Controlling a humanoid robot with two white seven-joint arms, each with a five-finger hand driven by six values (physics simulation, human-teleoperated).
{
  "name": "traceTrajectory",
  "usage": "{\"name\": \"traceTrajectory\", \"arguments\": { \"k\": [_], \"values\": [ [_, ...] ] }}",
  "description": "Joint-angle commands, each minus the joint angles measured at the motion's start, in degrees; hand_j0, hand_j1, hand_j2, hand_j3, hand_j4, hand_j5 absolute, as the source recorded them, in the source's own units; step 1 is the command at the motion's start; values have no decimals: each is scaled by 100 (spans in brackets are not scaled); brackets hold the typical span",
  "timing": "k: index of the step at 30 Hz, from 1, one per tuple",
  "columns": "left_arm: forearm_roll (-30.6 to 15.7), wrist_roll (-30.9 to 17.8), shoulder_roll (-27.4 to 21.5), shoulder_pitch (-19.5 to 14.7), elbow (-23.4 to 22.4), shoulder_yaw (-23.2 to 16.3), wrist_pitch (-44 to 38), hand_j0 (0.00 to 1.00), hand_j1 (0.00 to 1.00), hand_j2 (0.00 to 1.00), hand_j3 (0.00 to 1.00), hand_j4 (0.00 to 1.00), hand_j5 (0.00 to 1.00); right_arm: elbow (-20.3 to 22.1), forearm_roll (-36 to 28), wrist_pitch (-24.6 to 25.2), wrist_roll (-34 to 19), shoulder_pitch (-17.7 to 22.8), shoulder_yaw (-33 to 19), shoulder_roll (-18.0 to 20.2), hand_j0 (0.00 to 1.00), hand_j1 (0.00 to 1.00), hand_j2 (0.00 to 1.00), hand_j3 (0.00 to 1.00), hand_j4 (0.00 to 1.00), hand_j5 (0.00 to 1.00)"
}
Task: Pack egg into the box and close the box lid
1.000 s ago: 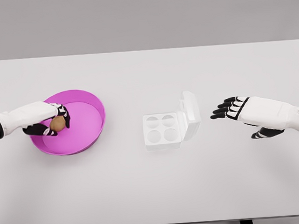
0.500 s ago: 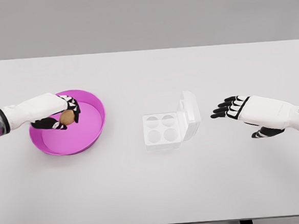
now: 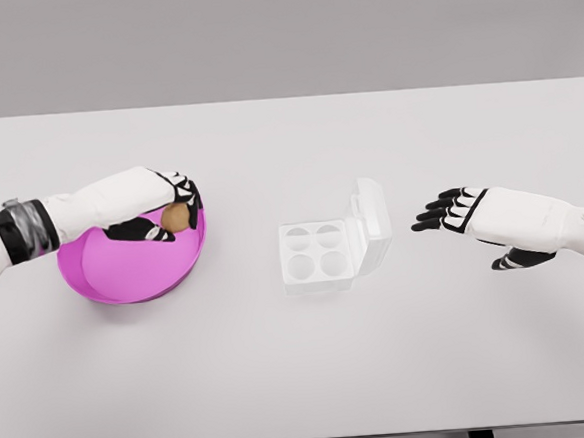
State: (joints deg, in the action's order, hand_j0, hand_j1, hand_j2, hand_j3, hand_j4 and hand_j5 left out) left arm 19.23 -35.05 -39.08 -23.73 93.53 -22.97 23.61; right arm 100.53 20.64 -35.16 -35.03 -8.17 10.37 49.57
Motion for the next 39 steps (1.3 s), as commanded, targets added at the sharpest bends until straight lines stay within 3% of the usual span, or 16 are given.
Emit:
{"name": "traceTrajectory", "arguments": {
  "k": [1, 23, 39],
  "values": [
    [-24, 5, 164, -9, 43, -6, 83, 38, 38, 38, 38, 38, 38, 2, -34, 16, 3, 0, 0, 9, 100, 100, 100, 100, 100, 100],
    [11, 5, 1245, -79, 60, -235, 267, 37, 37, 37, 37, 37, 37, 2, -34, 16, 3, 0, 0, 9, 100, 100, 100, 100, 100, 100],
    [11, 5, 1904, -62, -177, -454, 267, 38, 38, 38, 38, 38, 38, 2, -42, 16, 3, 0, -27, 9, 100, 100, 100, 100, 100, 100]
  ]
}}
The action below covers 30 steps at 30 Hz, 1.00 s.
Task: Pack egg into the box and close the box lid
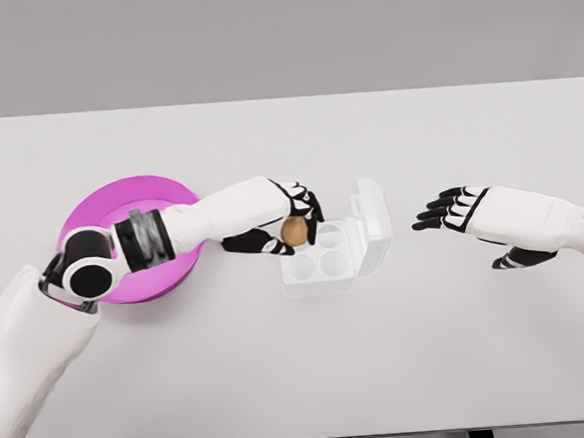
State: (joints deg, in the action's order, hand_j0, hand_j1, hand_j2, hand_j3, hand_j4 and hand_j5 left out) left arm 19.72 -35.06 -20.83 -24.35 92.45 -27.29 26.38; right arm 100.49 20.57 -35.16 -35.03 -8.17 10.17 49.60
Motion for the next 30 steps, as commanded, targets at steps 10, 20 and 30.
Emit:
{"name": "traceTrajectory", "arguments": {
  "k": [10, 20, 30],
  "values": [
    [-38, 6, 404, -18, -543, -31, -10, 38, 38, 38, 38, 38, 38, -3, -36, 16, 3, 0, -7, 6, 100, 100, 100, 100, 100, 100],
    [-38, 6, 571, -70, -886, -31, -2, 39, 39, 39, 39, 39, 39, -3, -36, 16, 3, 9, -15, 6, 100, 100, 100, 100, 100, 100],
    [-38, 6, 580, -70, -1018, -31, 183, 58, 58, 58, 58, 58, 58, -3, -27, 16, 3, 0, -15, 15, 100, 100, 100, 100, 100, 100]
  ]
}}
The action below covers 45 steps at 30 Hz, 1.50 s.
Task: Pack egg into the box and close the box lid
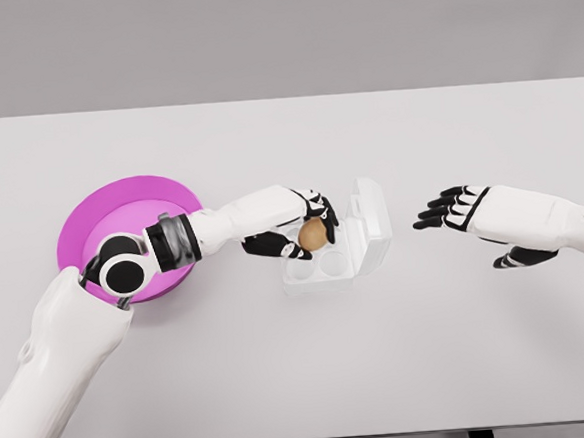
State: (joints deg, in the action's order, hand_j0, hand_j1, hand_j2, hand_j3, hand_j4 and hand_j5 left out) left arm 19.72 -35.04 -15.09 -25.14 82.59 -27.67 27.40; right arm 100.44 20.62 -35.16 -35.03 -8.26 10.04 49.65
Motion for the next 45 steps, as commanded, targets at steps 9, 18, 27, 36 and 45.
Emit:
{"name": "traceTrajectory", "arguments": {
  "k": [9, 18, 27, 36, 45],
  "values": [
    [-39, 4, -2, 0, -50, 16, 82, 78, 78, 78, 78, 78, 78, 2, -31, 16, 3, 0, -10, 1, 100, 100, 100, 100, 100, 100],
    [-56, 4, -11, 0, -41, 43, 82, 90, 90, 90, 90, 90, 90, 2, -31, 16, 3, 0, 16, -43, 100, 100, 100, 100, 100, 100],
    [-162, 4, -248, -9, 240, 324, 760, 100, 100, 100, 100, 100, 100, 2, -22, 16, 3, -35, 69, -70, 100, 100, 100, 100, 100, 100],
    [-1137, 4, -1382, 167, 724, 1176, 760, 100, 100, 100, 100, 100, 100, 2, -22, 16, 3, -229, 323, -96, 100, 100, 100, 100, 100, 100],
    [-1840, 4, -2006, 492, 425, 2099, 760, 100, 100, 100, 100, 100, 100, 10, -22, 16, 3, -413, 578, -158, 100, 100, 100, 100, 100, 100]
  ]
}}
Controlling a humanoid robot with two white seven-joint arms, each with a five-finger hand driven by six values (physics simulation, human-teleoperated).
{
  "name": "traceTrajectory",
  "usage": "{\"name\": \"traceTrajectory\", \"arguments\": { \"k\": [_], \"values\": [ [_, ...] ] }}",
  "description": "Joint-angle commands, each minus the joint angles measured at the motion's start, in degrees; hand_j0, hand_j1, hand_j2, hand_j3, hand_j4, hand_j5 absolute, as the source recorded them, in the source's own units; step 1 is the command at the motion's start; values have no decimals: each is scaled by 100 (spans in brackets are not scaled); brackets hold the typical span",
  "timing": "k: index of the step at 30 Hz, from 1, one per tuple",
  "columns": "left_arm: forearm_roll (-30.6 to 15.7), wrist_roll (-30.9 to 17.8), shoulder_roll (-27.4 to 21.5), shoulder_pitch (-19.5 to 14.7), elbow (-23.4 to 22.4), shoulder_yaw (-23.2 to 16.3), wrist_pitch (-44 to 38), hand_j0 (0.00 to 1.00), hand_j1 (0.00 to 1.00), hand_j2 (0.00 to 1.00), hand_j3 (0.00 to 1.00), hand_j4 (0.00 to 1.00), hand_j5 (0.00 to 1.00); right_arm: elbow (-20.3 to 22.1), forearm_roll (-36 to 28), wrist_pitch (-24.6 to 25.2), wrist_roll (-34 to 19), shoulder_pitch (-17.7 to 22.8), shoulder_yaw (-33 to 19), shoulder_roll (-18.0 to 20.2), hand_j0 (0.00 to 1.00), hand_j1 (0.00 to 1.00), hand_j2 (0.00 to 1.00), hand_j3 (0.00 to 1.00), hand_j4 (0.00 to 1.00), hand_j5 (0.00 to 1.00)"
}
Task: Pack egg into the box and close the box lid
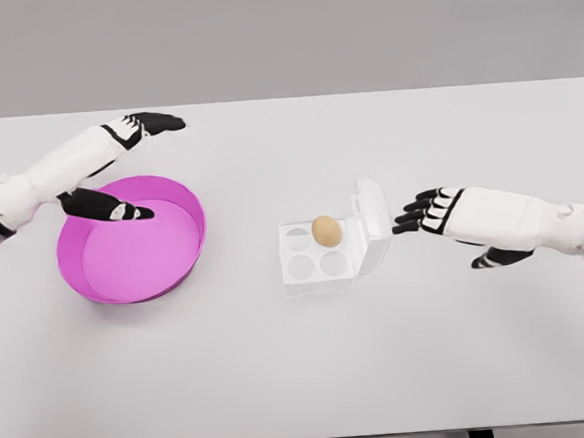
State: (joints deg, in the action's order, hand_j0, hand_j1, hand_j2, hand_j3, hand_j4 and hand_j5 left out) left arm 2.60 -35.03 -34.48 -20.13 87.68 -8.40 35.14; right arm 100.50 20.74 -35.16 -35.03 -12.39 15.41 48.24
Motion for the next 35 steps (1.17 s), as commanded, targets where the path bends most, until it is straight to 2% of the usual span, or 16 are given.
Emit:
{"name": "traceTrajectory", "arguments": {
  "k": [1, 4, 8, 10, 12, 13, 25, 27, 29, 30, 32, 35],
  "values": [
    [-128, 3, -77, 0, -102, 172, -14, 100, 100, 100, 100, 100, 100, -4, -35, 16, 3, 0, 41, -26, 100, 100, 100, 100, 100, 100],
    [-172, 3, -279, 149, -111, 172, -14, 100, 100, 100, 100, 100, 100, -4, -35, 16, 3, -18, 41, -26, 100, 100, 100, 100, 100, 100],
    [-163, 3, -288, 158, -111, 172, -14, 100, 100, 100, 100, 100, 100, 5, -35, 16, 3, -88, 58, -157, 100, 100, 100, 100, 100, 100],
    [-155, 3, -288, 167, -111, 172, -14, 100, 100, 100, 100, 100, 100, 5, -35, 16, 3, -167, 181, -157, 100, 100, 100, 100, 100, 100],
    [-163, 3, -288, 193, -111, 172, -14, 100, 100, 100, 100, 100, 100, 5, -35, 16, 3, -457, 612, -193, 100, 100, 100, 100, 100, 100],
    [-163, 3, -288, 193, -111, 172, -14, 100, 100, 100, 100, 100, 100, 5, -35, 16, 3, -510, 665, -254, 100, 100, 100, 100, 100, 100],
    [-163, 3, -287, 193, -119, 181, -14, 100, 100, 100, 100, 100, 100, 5, -35, 16, 3, -677, 841, -404, 100, 100, 100, 100, 100, 100],
    [-146, 3, -279, 193, -119, 208, -14, 100, 100, 100, 100, 100, 100, -4, -131, 16, 3, -686, 561, -404, 100, 100, 100, 100, 100, 100],
    [-137, 3, -287, 193, -119, 208, -14, 100, 100, 100, 100, 100, 100, -22, -298, 16, 3, -423, -380, -439, 100, 100, 100, 100, 100, 100],
    [-137, 3, -279, 193, -119, 208, -14, 100, 100, 100, 100, 100, 100, -4, -500, 16, 3, -124, -749, -474, 100, 100, 100, 100, 100, 100],
    [-102, 3, -279, 193, -119, 208, -14, 100, 100, 100, 100, 100, 100, -22, -1018, 16, 3, 44, -961, -386, 100, 100, 100, 100, 100, 100],
    [-102, 3, -279, 193, -119, 208, -14, 100, 100, 100, 100, 100, 100, -30, -1028, 16, 3, 53, -961, -386, 100, 100, 100, 100, 100, 100]
  ]
}}
